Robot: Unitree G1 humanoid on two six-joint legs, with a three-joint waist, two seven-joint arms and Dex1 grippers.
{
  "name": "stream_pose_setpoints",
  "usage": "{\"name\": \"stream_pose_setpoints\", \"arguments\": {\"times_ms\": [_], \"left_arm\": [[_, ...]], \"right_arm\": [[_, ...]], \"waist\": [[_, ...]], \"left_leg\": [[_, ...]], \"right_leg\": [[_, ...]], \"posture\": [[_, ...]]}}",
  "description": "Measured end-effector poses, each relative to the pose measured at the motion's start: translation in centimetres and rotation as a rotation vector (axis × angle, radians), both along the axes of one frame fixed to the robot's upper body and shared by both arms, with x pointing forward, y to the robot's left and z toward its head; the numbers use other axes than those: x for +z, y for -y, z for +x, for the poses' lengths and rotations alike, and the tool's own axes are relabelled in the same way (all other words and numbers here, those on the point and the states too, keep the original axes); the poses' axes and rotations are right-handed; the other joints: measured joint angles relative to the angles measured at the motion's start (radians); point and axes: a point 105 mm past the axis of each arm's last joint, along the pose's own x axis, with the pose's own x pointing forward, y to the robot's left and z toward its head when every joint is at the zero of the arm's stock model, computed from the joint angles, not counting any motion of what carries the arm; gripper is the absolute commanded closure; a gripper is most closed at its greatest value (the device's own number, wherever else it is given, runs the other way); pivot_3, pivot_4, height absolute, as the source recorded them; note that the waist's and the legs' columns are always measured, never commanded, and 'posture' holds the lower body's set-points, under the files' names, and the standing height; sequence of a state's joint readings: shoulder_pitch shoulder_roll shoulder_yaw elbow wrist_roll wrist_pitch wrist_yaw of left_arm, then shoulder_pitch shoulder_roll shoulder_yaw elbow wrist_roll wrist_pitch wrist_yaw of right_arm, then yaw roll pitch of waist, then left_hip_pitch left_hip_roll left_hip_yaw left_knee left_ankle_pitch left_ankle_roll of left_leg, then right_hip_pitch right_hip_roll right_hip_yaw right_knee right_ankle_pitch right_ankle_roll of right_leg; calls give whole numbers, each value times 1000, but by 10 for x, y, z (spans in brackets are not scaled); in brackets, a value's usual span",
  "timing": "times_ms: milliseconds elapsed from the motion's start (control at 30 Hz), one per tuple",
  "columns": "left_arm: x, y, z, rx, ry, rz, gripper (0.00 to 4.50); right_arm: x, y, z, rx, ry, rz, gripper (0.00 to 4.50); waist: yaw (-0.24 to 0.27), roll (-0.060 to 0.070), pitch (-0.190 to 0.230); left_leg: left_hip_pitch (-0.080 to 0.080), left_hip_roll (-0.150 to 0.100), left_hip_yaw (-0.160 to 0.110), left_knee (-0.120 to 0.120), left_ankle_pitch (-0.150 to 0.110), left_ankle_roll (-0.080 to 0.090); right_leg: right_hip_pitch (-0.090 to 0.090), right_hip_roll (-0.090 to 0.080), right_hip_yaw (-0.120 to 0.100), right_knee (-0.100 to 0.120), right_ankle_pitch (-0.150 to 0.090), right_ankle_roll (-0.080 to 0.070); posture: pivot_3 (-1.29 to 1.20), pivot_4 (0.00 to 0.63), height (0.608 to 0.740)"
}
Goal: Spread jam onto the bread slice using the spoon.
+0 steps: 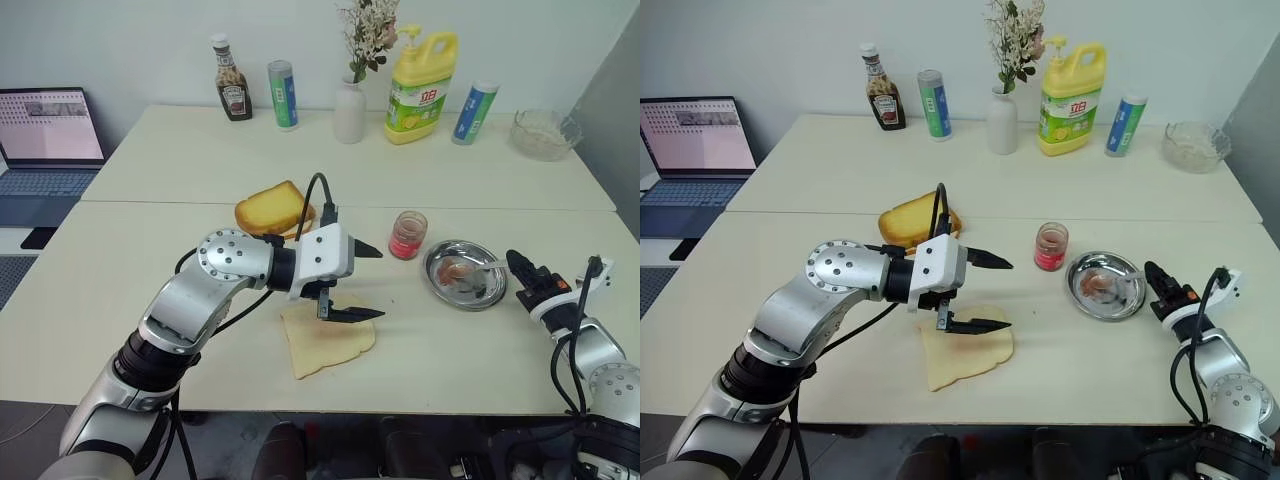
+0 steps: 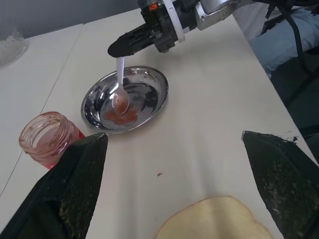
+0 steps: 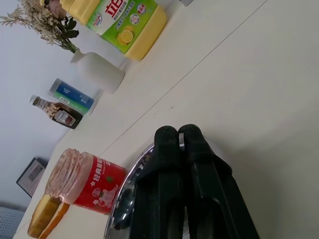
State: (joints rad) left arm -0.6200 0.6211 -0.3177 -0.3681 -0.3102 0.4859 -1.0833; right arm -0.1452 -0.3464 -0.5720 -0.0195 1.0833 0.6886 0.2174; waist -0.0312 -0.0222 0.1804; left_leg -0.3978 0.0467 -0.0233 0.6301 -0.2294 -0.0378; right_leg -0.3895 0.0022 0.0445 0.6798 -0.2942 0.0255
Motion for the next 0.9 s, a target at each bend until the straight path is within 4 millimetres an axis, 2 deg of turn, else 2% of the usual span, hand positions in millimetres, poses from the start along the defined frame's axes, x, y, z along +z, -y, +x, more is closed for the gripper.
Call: {"name": "stream_pose_setpoints", "arguments": {"times_ms": [167,267,367,567,700,833,900], "left_arm": [[-4,-3,4,27,-19,-5,0],[-4,-10,12,99,-45,-28,0],[4,-18,21,179,-57,-78,0],[9,-27,30,290,-107,-157,0],[9,-29,34,333,-98,-166,0],[9,-29,40,369,-95,-183,0],[8,-29,43,377,-101,-187,0]], "right_arm": [[9,2,-3,-14,23,5,4452],[31,-1,-7,4,80,-39,4452],[58,-8,-15,42,146,-132,4452],[86,-24,-24,73,203,-230,4452],[119,-35,-15,86,267,-266,4452],[136,-58,-4,155,285,-301,4452],[143,-77,6,198,303,-350,4452]], "waist": [[0,0,0],[0,2,1],[0,2,1],[-1,2,2],[-2,2,2],[-1,2,2],[-3,2,2]], "left_leg": [[0,0,0,0,0,0],[0,0,0,0,0,0],[-1,0,0,0,0,0],[0,0,0,0,0,0],[0,0,0,0,0,0],[-1,0,0,0,0,0],[-1,0,0,0,0,0]], "right_leg": [[0,0,0,0,0,0],[-1,0,0,0,0,0],[0,0,0,0,0,0],[0,0,0,0,0,0],[0,0,0,0,0,1],[-1,0,0,0,0,1],[-1,0,1,0,0,1]], "posture": [[0,150,740],[0,150,740],[0,150,740],[0,150,740],[0,150,740],[0,150,740],[0,150,740]]}}
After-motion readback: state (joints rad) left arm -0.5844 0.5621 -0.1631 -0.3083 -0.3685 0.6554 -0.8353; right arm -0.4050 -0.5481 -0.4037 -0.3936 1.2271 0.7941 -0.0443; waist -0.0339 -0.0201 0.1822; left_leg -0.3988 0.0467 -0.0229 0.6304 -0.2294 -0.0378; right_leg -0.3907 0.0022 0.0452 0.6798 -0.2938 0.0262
